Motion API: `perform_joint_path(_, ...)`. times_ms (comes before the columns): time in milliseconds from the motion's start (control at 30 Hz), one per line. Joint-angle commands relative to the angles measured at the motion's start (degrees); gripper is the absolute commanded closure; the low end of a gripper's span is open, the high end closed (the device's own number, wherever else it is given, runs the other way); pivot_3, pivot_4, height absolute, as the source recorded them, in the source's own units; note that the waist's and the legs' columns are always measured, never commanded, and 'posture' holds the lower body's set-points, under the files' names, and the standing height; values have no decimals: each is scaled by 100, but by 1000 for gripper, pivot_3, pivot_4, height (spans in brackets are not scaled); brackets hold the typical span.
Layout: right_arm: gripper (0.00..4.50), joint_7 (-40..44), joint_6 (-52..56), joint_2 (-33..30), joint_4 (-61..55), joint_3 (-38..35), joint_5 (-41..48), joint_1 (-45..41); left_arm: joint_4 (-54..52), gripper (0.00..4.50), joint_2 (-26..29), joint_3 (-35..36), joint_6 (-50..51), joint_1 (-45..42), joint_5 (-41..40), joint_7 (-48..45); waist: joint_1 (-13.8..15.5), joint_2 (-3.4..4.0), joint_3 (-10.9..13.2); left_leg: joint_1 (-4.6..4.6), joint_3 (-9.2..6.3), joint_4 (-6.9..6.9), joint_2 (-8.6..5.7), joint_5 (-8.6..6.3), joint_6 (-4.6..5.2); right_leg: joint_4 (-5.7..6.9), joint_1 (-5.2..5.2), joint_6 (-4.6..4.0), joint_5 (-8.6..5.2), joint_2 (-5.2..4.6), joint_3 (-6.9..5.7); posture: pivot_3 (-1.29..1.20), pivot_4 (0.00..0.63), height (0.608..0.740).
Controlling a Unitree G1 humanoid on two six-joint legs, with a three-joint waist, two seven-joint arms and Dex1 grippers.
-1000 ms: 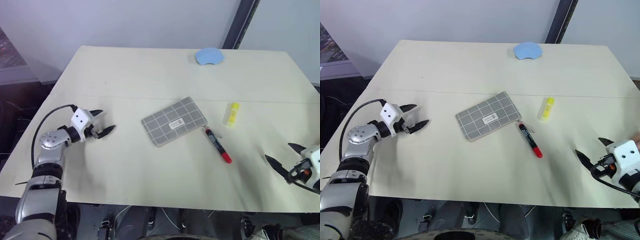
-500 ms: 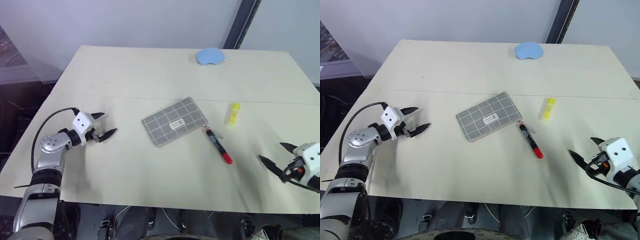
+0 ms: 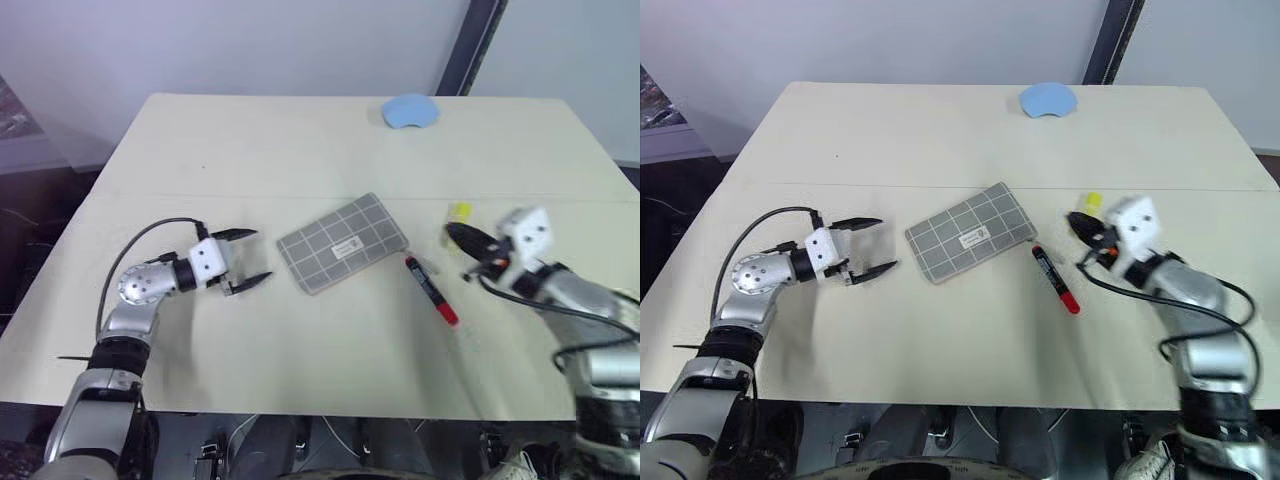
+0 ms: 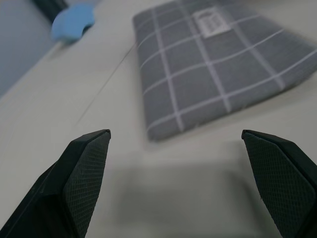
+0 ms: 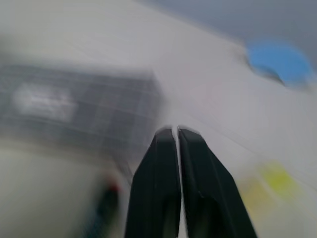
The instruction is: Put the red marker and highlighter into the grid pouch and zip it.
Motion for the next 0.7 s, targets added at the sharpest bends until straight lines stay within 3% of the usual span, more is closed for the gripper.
perform_joint_path(33,4465,-241,-89,263,68,514,-358,-233,-268,0,-1,-165,-531,-54,169,58,-1,0,0,-2,0,-8,-8,0,0,-1,-5,1,1,-6,1,0,150,739)
perform_joint_path(167,4465,-484,-222,582,660,1084,-887,-681,-206,0,-109,-526,-1077,-99,598,191,-22,1,0,-3,4,-14,-19,-3,4,-4,-10,12,13,-12,4,0,150,739)
perform_joint_path(267,4465,-608,-548,460,1128,1309,-1392,-891,-81,0,-150,-815,-1609,-249,1137,473,-4,1,0,-3,4,-11,-19,-1,3,-3,-9,4,17,-9,2,0,150,739)
perform_joint_path(500,4465,-784,-680,526,1682,1654,-2019,-1176,578,0,-202,-1194,-2218,-806,2679,1857,-15,1,0,6,1,-8,-16,5,-5,4,-5,2,22,1,1,0,150,739)
perform_joint_path(700,4465,-900,-511,550,1721,1738,-2268,-1206,889,0,-234,-1591,-2494,-1008,2985,2268,-8,2,-3,15,-5,-7,-10,12,-16,15,0,6,25,7,-1,0,150,739)
